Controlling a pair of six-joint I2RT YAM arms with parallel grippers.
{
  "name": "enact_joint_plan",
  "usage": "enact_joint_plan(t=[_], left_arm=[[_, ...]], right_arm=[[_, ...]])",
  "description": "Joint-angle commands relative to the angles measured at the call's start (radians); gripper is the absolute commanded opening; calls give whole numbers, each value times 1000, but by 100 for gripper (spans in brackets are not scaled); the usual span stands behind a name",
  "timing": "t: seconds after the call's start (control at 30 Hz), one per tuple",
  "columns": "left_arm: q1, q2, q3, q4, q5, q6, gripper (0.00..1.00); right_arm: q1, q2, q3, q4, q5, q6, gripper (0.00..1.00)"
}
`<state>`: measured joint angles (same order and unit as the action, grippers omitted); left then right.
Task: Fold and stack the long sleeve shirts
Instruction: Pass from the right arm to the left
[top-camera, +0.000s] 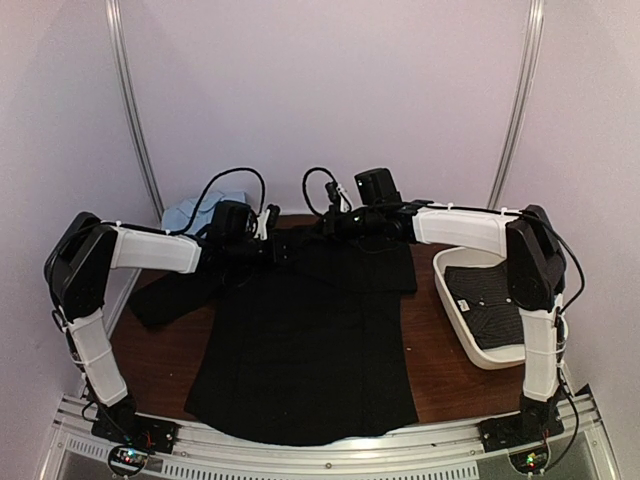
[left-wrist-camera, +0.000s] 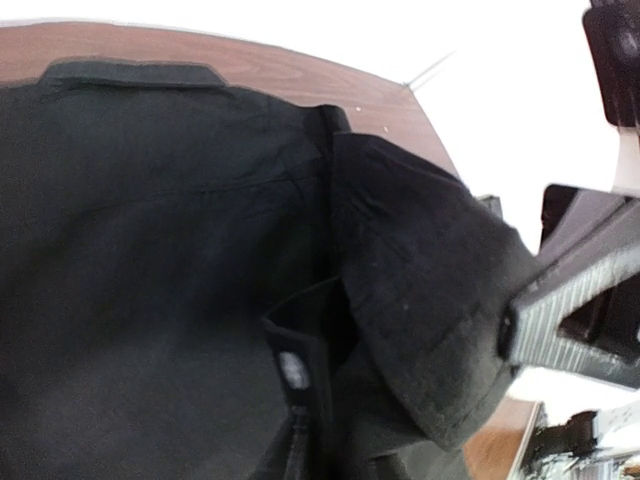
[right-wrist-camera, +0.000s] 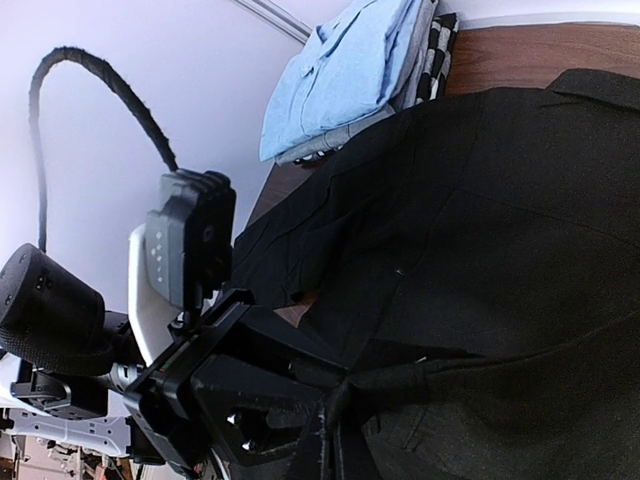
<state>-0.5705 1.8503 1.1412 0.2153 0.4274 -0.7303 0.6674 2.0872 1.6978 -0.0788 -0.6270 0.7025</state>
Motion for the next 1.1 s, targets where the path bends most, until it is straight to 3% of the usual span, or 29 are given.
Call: enact_joint_plan(t=[0.0,0.17,0.3,0.47,0.77,1.07], left_arm=[[-5,8,26,42,12,7,3],[-5,-21,26,10,2,6,0],[-5,-53,50,-62,-37,16,0],[-3,-69,132,-179,-90,45,0],[1,-130,259,-268,-97,88,0],[61,-258,302,-382,-225,148,0]], right_arm=[[8,-40,-11,-13,36,-28,1],[9,-84,-39,-40,88,-57,18],[9,-166,-119,-56,155,-78,38],[10,-298,-284,-84,247,-93,50],[0,-482,-530,-163,444,-101,59],[-25,-537,-591,-179,515,-89,66]])
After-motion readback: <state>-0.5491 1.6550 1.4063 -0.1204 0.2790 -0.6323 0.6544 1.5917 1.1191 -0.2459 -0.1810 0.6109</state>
